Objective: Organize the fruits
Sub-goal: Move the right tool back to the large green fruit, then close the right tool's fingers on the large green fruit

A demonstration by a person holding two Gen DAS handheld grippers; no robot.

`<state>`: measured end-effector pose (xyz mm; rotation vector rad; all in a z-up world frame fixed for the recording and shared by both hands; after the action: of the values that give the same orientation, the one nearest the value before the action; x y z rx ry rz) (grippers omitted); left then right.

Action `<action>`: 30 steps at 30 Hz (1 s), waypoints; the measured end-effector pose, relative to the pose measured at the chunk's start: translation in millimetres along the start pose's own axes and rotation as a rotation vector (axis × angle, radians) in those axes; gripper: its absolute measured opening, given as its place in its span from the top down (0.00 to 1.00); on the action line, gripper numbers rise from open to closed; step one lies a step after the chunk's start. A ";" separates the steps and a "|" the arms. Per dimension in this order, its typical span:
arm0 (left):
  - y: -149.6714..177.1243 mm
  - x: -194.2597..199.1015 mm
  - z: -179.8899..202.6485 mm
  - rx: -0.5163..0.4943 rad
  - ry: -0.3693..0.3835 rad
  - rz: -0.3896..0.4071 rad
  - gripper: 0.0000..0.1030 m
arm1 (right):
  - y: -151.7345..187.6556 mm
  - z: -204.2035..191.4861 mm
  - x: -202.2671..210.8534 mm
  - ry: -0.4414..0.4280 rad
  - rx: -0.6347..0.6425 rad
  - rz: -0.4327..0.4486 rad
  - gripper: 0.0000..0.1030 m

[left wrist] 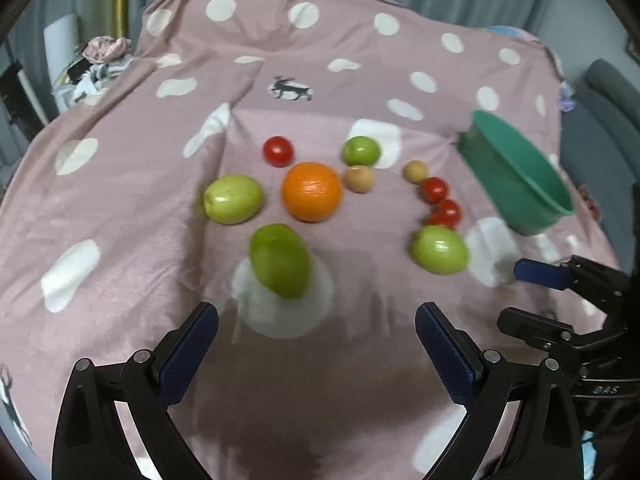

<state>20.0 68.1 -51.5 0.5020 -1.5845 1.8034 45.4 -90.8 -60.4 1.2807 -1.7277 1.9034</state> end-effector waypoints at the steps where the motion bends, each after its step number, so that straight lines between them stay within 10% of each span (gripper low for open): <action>1: 0.2 -3.1 -1.3 -0.002 -0.001 -0.004 0.04 | -1.4 -0.7 -3.8 -0.006 0.002 -0.005 0.46; 13: -8.2 -21.2 -15.3 0.022 0.000 -0.012 0.09 | -20.1 4.7 -42.6 -0.010 0.005 -0.041 0.57; 25: -10.3 -33.3 -23.1 0.028 -0.044 -0.023 0.32 | -26.2 2.4 -63.0 -0.029 0.024 -0.071 0.63; 30: -12.4 -37.9 -25.2 0.027 -0.049 -0.023 0.56 | -25.4 0.3 -68.0 -0.046 0.021 -0.080 0.65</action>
<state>58.8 84.2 -73.1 0.5784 -1.5823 1.8102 102.4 -60.8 -93.9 1.3899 -1.6570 1.8661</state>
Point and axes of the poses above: each gripper's, at about its wrist camera, not at the fingertips, and x roughly against the way its jaws point, z to its right, y to its underside, the point moved 2 cm from there along -x, roughly the way its jaws point, and after that the axes turned 12 degrees about z, right-handed, at the moved point
